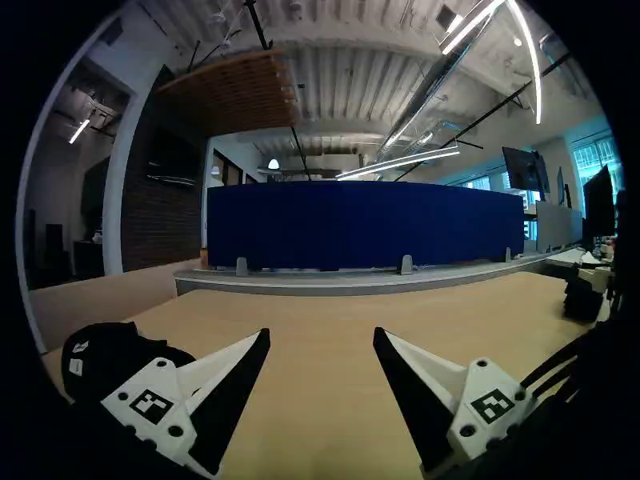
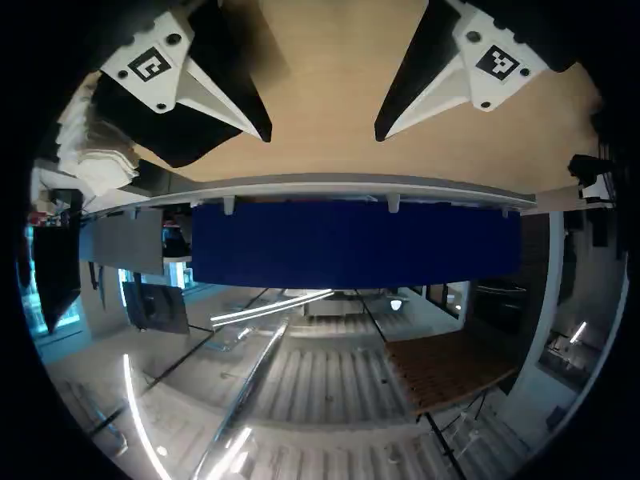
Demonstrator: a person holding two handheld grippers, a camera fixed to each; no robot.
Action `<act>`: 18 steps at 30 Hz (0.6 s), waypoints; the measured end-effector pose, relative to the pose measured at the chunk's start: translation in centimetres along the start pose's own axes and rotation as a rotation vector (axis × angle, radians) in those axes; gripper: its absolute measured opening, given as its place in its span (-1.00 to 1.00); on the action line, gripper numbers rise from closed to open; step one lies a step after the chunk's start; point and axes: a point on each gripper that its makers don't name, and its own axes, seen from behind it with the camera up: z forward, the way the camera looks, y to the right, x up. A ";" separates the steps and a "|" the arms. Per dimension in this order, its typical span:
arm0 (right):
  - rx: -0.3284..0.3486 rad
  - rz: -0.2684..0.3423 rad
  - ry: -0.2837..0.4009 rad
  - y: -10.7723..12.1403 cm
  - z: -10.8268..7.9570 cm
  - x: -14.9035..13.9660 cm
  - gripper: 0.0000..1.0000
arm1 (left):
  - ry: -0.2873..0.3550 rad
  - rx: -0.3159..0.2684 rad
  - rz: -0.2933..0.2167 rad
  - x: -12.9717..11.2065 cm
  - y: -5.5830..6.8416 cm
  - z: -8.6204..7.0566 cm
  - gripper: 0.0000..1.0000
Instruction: Fold towel
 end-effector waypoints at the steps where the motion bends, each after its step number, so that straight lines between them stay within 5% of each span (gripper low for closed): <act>1: 0.000 0.000 0.000 0.0 0.0 0.0 1.00 | 0.000 0.000 0.000 0.0 0.0 0.0 0.91; 18: 0.000 0.000 0.000 0.0 0.0 -0.1 1.00 | 0.000 0.000 -0.002 -0.1 -0.2 -0.1 0.92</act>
